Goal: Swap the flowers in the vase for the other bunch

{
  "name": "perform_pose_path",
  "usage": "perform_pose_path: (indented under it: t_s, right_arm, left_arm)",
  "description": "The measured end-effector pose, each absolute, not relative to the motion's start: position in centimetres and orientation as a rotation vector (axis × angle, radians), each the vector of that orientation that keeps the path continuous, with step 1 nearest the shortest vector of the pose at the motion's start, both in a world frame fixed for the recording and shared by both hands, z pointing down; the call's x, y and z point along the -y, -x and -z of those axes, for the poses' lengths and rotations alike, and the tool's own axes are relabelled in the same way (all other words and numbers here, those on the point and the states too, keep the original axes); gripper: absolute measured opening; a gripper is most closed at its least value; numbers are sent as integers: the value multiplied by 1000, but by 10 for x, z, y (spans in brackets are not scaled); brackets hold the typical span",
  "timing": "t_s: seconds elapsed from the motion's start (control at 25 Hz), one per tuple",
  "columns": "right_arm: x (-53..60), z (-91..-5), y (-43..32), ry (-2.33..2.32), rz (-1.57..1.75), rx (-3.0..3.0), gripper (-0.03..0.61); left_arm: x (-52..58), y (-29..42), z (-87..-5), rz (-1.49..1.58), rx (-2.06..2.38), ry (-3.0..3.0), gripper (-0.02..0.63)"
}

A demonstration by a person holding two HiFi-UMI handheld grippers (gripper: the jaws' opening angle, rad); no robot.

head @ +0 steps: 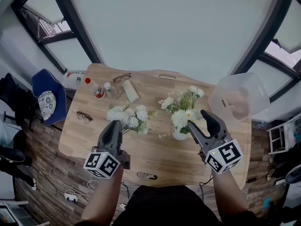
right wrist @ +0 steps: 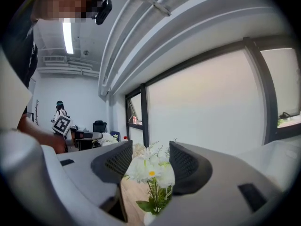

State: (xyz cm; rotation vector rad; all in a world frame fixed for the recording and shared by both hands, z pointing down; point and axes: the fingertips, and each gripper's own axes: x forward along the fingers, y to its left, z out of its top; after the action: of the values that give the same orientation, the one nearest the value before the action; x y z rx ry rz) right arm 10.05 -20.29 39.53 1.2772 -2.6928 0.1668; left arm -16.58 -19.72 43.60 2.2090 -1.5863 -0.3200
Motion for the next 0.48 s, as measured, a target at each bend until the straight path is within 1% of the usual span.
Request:
perform_pose_path:
  t_s: [0.04,0.16,0.28,0.48]
  right_arm:
    - [205,-398,-97,-1265,-172,2691,263]
    - [208,-404,-88,-1232,-182,2681,293]
    - [210,-417,-80,-1197,-201,2623,308]
    - [210,-442,-79,-1165,-236,2504,310]
  left_arm:
    - [198,167,-437,319,1585,-2208,28]
    - [200,171,-440,317,1580,-2198,28]
    - [201,174,-444,318,1577,-2190,28]
    - [199,183,-446,323,1599,-2167,28]
